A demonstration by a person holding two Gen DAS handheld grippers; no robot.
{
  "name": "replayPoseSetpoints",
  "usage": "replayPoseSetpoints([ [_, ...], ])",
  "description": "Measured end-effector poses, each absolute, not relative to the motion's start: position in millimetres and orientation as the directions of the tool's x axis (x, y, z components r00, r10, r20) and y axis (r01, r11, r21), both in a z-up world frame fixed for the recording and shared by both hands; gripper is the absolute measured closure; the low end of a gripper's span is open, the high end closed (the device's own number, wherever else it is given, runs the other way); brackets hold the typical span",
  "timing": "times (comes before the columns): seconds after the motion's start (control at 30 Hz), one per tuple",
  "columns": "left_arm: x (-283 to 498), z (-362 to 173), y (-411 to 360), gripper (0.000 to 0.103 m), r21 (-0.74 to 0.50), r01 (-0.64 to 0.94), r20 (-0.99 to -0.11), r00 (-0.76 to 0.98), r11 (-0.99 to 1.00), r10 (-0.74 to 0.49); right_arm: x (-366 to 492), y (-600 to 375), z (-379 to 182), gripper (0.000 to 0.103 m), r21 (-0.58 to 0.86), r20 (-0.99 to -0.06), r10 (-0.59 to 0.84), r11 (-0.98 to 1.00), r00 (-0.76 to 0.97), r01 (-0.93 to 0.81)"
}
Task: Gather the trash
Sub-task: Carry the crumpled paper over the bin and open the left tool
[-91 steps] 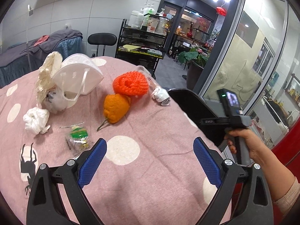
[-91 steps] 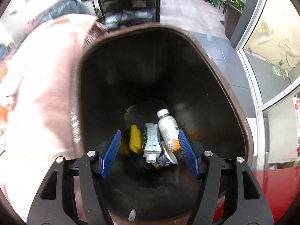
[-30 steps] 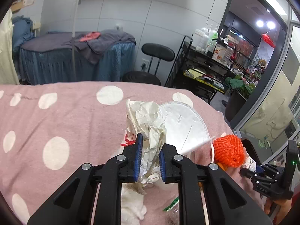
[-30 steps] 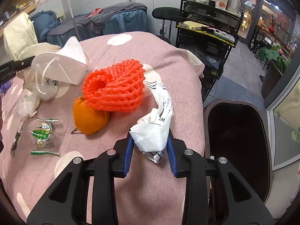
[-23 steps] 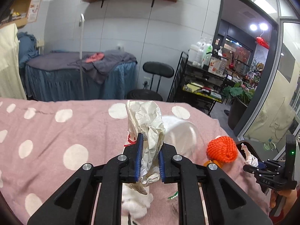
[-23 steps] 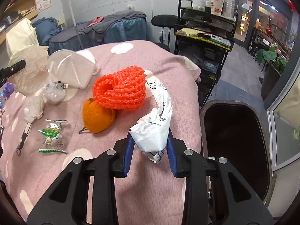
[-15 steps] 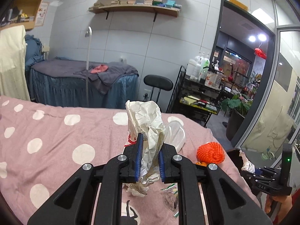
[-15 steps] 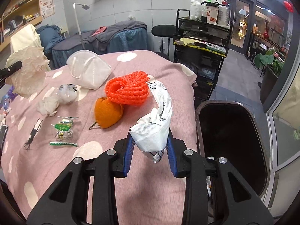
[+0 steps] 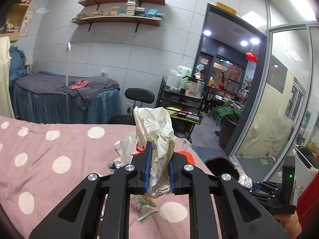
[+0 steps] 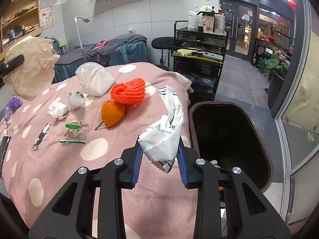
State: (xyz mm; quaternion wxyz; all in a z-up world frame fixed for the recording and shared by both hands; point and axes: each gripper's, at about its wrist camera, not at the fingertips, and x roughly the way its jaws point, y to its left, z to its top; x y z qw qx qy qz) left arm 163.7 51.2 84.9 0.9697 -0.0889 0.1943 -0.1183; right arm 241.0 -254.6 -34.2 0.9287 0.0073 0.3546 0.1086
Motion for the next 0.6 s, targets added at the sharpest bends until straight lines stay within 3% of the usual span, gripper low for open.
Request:
replayPoseSetpoints([
  [0.6, 203, 55, -76, 0.088, -0.320, 0.494, -0.472, 0.657, 0.808, -0.589, 205, -316, -51, 0.070, 0.136, -0.663, 0.134, 0.989, 0.736, -0.057],
])
